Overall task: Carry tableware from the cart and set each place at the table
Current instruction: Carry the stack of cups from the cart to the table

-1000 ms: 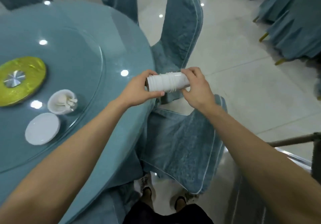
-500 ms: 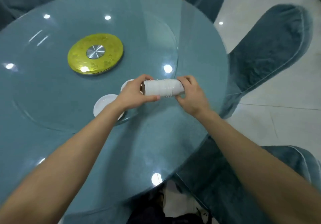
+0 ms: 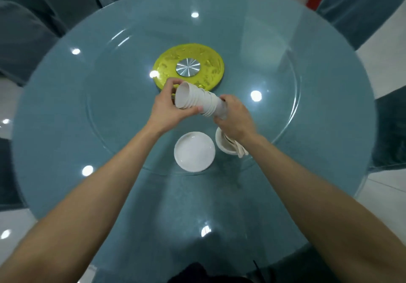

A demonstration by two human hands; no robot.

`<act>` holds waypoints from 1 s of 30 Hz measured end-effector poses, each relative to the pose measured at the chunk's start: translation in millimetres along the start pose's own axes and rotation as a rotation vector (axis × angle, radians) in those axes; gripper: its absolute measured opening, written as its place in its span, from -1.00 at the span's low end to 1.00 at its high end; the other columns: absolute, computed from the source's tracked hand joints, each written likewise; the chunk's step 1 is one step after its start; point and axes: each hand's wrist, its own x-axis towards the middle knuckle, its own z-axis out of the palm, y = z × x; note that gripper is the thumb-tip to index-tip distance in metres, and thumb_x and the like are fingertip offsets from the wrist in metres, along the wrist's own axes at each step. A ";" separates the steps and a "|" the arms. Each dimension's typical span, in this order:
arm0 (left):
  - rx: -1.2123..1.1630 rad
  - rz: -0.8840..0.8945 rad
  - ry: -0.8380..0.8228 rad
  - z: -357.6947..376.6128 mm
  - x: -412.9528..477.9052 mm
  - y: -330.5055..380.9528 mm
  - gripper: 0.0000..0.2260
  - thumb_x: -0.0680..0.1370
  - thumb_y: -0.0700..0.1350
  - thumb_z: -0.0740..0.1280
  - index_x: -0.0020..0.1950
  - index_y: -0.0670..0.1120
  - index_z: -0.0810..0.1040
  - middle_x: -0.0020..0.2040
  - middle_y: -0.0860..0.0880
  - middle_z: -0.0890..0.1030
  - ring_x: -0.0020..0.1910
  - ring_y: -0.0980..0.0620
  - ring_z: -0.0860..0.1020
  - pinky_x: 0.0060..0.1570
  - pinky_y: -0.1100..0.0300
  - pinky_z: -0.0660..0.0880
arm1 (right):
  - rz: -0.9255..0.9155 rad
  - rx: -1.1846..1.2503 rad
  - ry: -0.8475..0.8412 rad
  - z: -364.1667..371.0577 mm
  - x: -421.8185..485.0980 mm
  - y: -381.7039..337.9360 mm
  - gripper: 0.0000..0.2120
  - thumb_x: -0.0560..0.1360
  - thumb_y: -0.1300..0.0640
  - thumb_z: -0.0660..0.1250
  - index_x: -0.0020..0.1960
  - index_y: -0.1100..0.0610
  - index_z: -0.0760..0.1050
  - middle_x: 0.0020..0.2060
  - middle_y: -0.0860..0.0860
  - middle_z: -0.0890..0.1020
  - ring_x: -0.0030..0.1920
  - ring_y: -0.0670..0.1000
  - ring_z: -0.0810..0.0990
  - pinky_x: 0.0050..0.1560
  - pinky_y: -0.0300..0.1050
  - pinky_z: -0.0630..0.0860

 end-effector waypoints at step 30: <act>0.350 0.100 -0.292 7.5 43.9 -64.9 0.03 0.25 0.31 0.63 0.63 0.18 0.26 0.48 0.11 0.42 0.43 0.07 0.46 0.38 -0.06 0.49 | 0.152 -0.037 -0.132 29.9 34.0 24.4 -0.40 0.53 0.09 0.51 0.53 0.13 0.43 0.48 0.07 0.49 0.48 0.09 0.44 0.51 -0.03 0.32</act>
